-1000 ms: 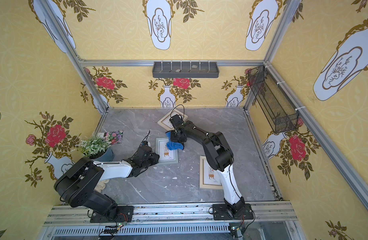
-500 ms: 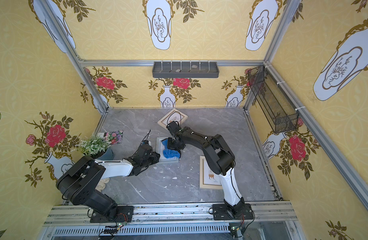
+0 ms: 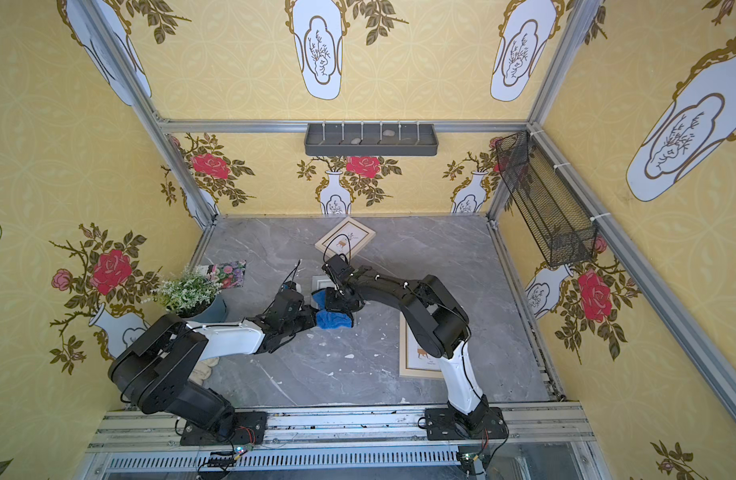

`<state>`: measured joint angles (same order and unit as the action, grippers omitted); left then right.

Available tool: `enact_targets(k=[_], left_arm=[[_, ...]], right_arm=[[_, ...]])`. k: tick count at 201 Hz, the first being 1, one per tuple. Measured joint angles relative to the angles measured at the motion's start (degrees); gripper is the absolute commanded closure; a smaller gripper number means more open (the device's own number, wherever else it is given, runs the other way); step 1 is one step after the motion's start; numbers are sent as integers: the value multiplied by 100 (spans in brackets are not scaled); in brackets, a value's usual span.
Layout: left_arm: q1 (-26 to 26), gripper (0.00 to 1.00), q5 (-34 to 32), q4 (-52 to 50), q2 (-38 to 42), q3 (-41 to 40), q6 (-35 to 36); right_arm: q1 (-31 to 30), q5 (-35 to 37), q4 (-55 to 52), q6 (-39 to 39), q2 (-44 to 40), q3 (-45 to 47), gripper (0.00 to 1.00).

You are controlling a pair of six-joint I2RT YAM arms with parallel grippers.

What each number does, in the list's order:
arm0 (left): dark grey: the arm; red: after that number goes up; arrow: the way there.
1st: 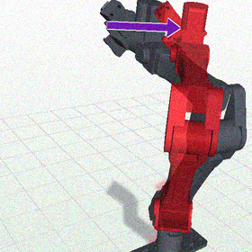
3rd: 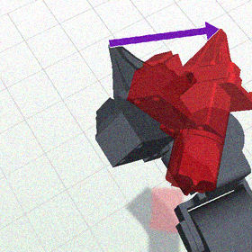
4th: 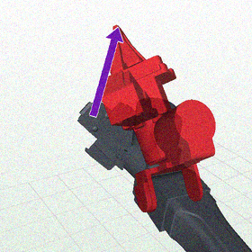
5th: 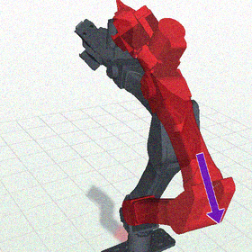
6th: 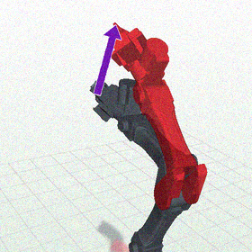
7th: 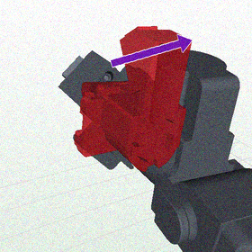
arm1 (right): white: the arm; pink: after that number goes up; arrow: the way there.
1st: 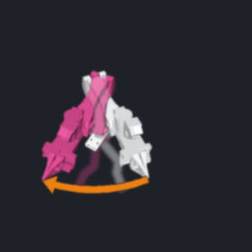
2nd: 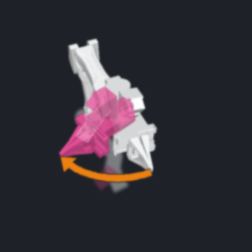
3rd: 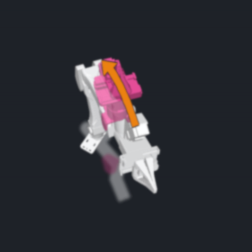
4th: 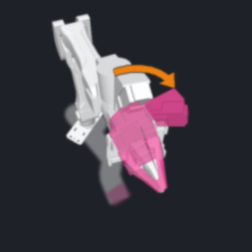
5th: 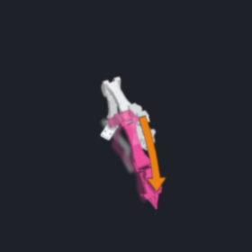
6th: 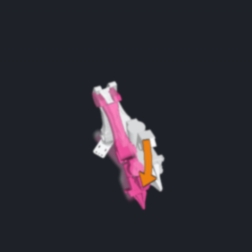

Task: Wipe the picture frame with a cloth
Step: Wipe the dirt from the picture frame.

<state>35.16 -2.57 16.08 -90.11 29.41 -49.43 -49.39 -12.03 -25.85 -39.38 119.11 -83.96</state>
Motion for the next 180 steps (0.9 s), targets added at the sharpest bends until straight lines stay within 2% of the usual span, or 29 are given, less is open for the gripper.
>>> enact_targets(k=[38,63,95,127,180], left_arm=[[0,81,24,-4,55,-39,-37],[0,81,26,-48,63,-24,-39],[0,81,37,-133,63,9,-35],[0,81,42,-175,52,37,-33],[-2,81,61,-262,50,81,-31]], right_arm=[[452,-238,223,68,483,-586,97],[514,-195,280,181,704,-890,97],[127,205,387,186,168,-140,95],[-122,291,544,39,-118,350,95],[498,151,402,199,564,-734,94]])
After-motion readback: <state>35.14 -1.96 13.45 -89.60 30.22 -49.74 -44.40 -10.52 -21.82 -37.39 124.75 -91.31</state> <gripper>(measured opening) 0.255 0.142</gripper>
